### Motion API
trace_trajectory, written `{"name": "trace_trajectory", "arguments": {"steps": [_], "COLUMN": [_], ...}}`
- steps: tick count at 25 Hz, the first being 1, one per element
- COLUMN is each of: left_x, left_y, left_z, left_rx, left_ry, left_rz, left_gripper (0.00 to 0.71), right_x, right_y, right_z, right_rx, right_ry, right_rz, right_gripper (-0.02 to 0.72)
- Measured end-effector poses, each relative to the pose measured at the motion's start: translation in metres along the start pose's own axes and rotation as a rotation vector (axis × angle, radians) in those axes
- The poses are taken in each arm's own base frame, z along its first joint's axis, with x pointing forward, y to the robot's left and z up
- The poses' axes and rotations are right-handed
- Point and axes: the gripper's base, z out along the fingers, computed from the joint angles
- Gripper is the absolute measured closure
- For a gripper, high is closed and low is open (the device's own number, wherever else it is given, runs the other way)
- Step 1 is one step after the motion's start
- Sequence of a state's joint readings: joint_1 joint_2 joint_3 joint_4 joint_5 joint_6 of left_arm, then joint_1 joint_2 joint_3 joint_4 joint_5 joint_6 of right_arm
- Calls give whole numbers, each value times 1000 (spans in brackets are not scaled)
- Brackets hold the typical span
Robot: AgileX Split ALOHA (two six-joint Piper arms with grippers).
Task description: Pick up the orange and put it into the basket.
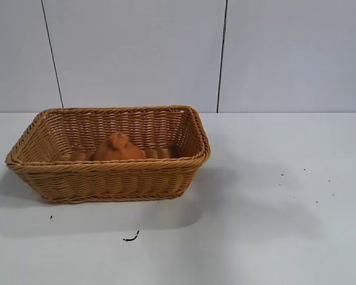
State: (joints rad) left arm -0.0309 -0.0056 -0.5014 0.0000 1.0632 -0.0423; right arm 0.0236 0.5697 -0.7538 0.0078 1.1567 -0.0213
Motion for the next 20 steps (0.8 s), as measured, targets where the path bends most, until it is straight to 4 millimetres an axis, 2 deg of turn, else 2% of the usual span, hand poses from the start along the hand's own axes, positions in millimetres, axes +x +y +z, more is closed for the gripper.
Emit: {"name": "trace_trajectory", "arguments": {"steps": [4,7,9,13,20], "left_x": [0,0,0,0,0], "left_y": [0,0,0,0,0], "left_z": [0,0,0,0,0], "left_rx": [0,0,0,0,0], "left_ry": [1,1,1,0,0], "left_rz": [0,0,0,0,0], "left_gripper": [44,44,44,44,44], "right_x": [45,72,83,92,92], "right_y": [1,1,2,2,3], "right_z": [-10,-6,-5,-12,-13], "right_rx": [5,6,4,2,-1], "right_ry": [-212,-286,-334,-430,-442], "right_rz": [-12,-12,-8,-7,-5], "right_gripper": [10,10,10,10,10]}}
